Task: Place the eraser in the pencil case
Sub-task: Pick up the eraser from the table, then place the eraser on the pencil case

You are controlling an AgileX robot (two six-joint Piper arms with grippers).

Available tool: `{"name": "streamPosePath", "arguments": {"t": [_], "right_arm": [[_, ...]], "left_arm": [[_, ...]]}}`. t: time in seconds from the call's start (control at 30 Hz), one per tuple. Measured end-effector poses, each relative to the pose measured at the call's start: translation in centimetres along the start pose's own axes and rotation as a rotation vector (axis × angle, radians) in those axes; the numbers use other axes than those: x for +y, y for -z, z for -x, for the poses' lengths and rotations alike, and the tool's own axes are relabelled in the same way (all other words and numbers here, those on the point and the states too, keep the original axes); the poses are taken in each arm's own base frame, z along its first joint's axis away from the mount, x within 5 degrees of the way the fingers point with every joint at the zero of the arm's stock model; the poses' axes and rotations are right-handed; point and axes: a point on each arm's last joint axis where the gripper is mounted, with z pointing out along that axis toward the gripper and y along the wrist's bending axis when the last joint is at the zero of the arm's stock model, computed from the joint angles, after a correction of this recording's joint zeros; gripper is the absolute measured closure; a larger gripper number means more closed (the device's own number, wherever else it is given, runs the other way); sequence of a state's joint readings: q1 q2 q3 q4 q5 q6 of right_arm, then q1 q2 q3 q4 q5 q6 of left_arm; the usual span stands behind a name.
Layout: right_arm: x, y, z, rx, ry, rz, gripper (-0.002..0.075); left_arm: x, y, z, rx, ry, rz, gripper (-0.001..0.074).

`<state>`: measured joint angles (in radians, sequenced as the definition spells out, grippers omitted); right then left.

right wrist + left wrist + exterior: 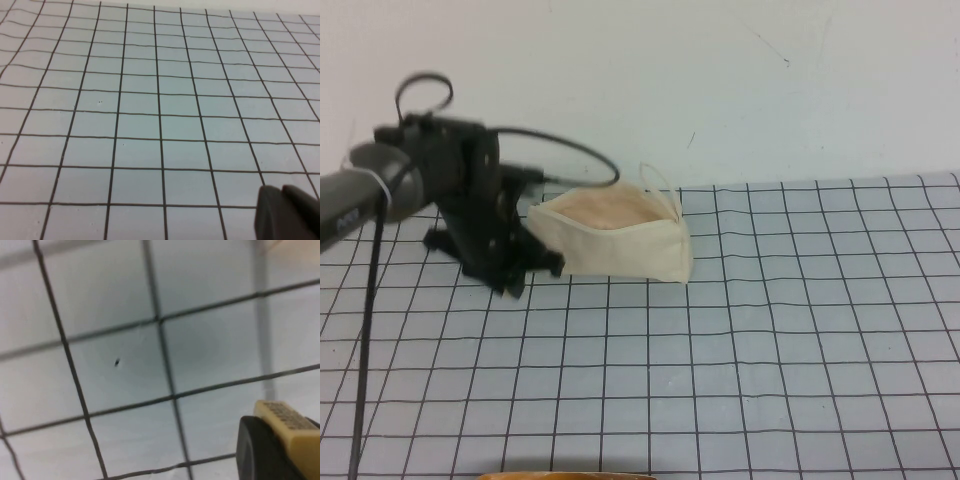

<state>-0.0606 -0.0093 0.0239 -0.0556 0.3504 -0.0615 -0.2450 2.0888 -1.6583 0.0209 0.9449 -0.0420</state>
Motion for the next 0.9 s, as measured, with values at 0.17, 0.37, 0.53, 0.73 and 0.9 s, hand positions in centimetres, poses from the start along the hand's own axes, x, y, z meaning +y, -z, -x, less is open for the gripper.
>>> {"name": "streamPosePath", "arguments": {"t": [0.17,0.37,0.53,0.73,0.9], "right_arm": [[0.0,0.0,0.0,0.000,0.000,0.000,0.0727],[0.0,0.0,0.0,0.000,0.000,0.000,0.0727],[0.0,0.0,0.0,0.000,0.000,0.000,0.0727],[0.0,0.0,0.0,0.000,0.000,0.000,0.0727],[0.0,0.0,0.0,0.000,0.000,0.000,0.0727]], "left_arm": [[-2.7,7.2,2.4,-0.243,-0.073,-0.061,0.0643],[-5.5,10.5,5.1,-0.525,-0.120,-0.121,0.0643],[-5.7,7.8,5.9,-0.528,-0.114,-0.121,0.0643],[-5.8,3.7,6.0,-0.444,-0.099,-0.132,0.0496],[-6.0,2.8,5.9,-0.418,-0.090,-0.143,0.0284]]}}
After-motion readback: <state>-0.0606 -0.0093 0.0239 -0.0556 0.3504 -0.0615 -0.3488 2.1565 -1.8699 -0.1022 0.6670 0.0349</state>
